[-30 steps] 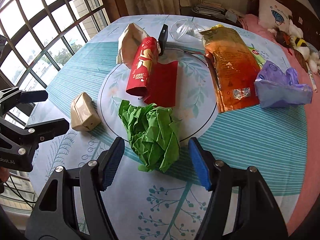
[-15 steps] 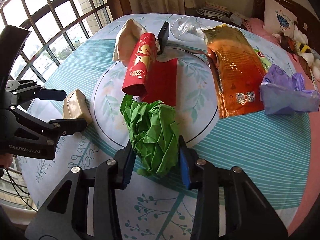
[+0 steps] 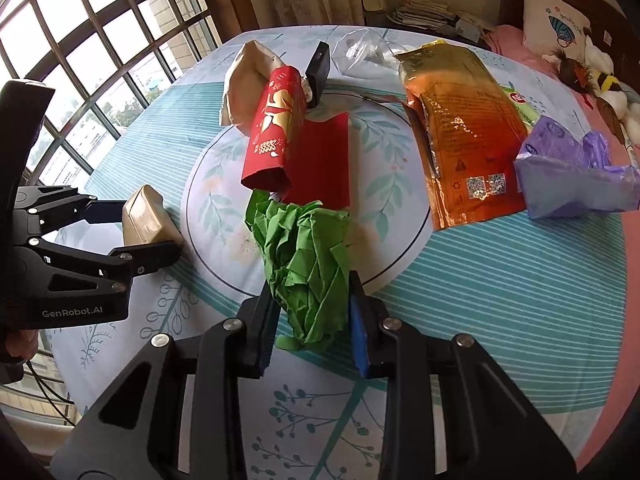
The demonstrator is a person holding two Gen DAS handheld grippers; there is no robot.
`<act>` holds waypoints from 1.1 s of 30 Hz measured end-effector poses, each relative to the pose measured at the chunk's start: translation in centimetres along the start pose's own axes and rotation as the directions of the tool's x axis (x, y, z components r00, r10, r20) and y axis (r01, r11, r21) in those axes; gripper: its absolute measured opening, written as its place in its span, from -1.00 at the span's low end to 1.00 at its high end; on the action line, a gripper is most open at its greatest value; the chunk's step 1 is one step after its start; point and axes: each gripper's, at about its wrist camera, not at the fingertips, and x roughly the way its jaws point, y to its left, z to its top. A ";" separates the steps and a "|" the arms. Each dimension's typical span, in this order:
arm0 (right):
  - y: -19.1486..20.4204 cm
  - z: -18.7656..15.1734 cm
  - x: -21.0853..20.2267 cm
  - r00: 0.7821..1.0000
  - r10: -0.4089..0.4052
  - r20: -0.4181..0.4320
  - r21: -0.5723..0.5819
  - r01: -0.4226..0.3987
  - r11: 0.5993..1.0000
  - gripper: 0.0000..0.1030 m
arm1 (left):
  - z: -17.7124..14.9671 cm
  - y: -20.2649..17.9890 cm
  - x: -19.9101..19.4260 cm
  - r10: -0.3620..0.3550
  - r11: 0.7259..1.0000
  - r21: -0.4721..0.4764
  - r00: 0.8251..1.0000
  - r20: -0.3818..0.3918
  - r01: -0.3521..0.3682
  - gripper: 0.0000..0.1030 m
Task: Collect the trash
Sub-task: 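Grasp the beige paper box with left gripper while right gripper grasps green crumpled paper, then carry the beige box and green paper down over the trash bin with both grippers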
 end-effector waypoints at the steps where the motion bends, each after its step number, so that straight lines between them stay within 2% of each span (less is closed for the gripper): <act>1: -0.1 -0.1 -0.1 1.000 0.006 -0.004 0.011 -0.006 1.000 -0.49 | -0.2 -0.1 -0.5 -0.001 1.000 -0.016 1.000 0.002 0.001 0.22; 8: 1.0 -1.2 -3.3 1.000 0.014 0.018 0.034 -0.015 0.999 -0.50 | -2.7 -0.2 -5.5 -0.012 0.996 -0.092 0.999 0.049 0.017 0.22; 15: 3.1 -2.8 -8.5 0.999 0.019 0.049 0.076 -0.023 0.997 -0.50 | -6.4 -0.4 -12.3 -0.008 0.996 -0.084 0.992 0.127 0.018 0.22; 25: 9.0 -7.5 -17.3 0.989 -0.024 0.144 0.146 0.003 0.989 -0.50 | -13.5 1.3 -21.6 -0.056 0.998 0.015 0.971 0.234 0.054 0.22; 33: 14.8 -13.3 -22.0 0.980 -0.086 0.178 0.207 0.048 0.977 -0.50 | -20.3 4.2 -25.9 -0.112 0.993 0.058 0.954 0.277 0.100 0.22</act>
